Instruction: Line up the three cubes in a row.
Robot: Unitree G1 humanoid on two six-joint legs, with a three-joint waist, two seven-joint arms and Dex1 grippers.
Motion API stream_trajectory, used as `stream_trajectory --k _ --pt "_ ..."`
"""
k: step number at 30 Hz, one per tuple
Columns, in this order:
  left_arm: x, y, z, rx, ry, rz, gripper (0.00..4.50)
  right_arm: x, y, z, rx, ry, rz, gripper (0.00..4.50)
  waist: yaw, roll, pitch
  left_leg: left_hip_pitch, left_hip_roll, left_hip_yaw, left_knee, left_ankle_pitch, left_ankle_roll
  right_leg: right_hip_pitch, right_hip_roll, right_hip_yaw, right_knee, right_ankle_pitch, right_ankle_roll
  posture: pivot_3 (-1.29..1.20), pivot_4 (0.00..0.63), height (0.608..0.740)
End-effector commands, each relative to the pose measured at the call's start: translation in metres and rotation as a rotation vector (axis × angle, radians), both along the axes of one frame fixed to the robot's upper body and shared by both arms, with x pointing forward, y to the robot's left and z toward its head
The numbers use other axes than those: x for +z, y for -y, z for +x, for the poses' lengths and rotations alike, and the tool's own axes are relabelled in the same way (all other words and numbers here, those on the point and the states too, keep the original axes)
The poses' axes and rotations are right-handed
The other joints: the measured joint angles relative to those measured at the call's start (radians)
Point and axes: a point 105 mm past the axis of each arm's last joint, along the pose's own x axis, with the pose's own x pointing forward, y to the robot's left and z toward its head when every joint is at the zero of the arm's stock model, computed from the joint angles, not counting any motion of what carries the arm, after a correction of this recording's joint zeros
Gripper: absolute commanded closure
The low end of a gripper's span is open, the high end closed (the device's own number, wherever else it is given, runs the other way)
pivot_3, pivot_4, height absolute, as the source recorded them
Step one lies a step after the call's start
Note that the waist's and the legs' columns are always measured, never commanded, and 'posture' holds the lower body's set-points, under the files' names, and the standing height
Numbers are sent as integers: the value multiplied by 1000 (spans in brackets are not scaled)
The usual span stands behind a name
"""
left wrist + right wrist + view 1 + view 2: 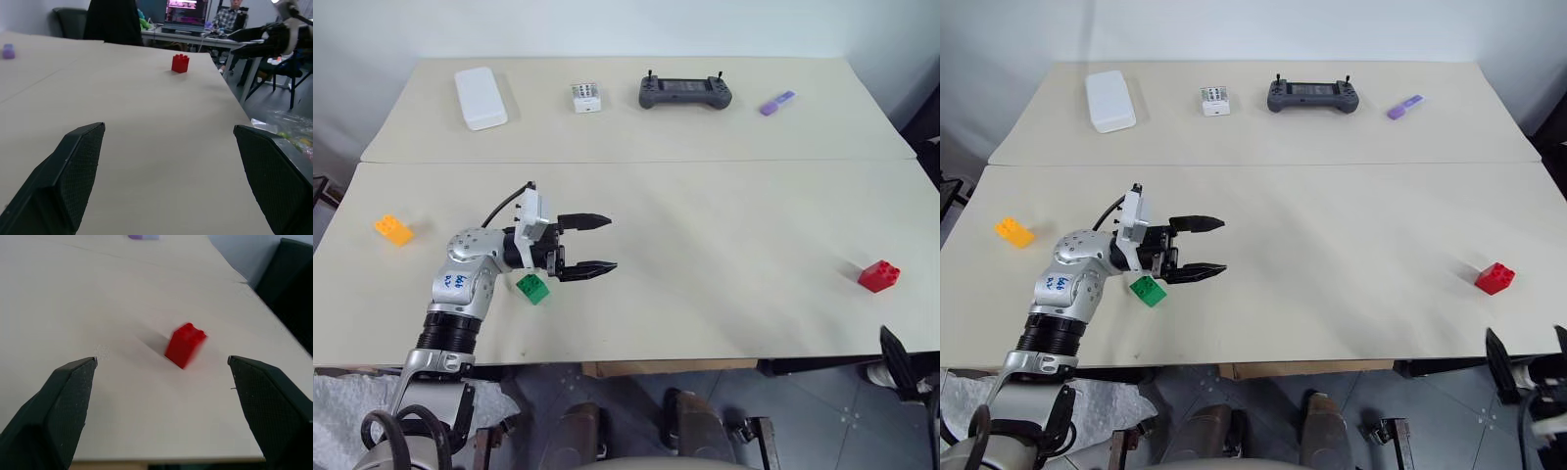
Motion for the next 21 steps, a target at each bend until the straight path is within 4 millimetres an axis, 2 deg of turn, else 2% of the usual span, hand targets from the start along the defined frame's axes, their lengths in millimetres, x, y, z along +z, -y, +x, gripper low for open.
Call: stream_trajectory --k 1,6,10,13,21 --pt "9 0 -3 15 49 -15 17 27 1 18 -31 0 68 0 1 0 0 0 0 0 0 0 0 0 0 0 0 0 0 0 150 740" --pt "9 3 -5 25 58 -20 17 47 16 44 -131 -100 173 0 12 0 0 -1 0 -2 1 0 1 0 -1 -1 -1 1 -2 0 150 740" --pt "6 7 -8 9 56 -17 17 39 41 67 -332 -227 194 0 25 0 0 -3 0 -2 2 0 1 -1 -1 -2 -2 2 -3 0 150 740" --pt "7 8 -8 8 59 -19 17 38 46 76 -385 -247 186 0 30 0 0 -10 -2 -3 4 1 4 -5 -2 -3 -2 4 -2 0 150 740" --pt "11 7 -8 26 77 -23 17 15 55 88 -487 -305 240 0 27 0 0 -11 -5 -2 4 0 6 -5 -2 -4 -3 5 -1 0 150 740"
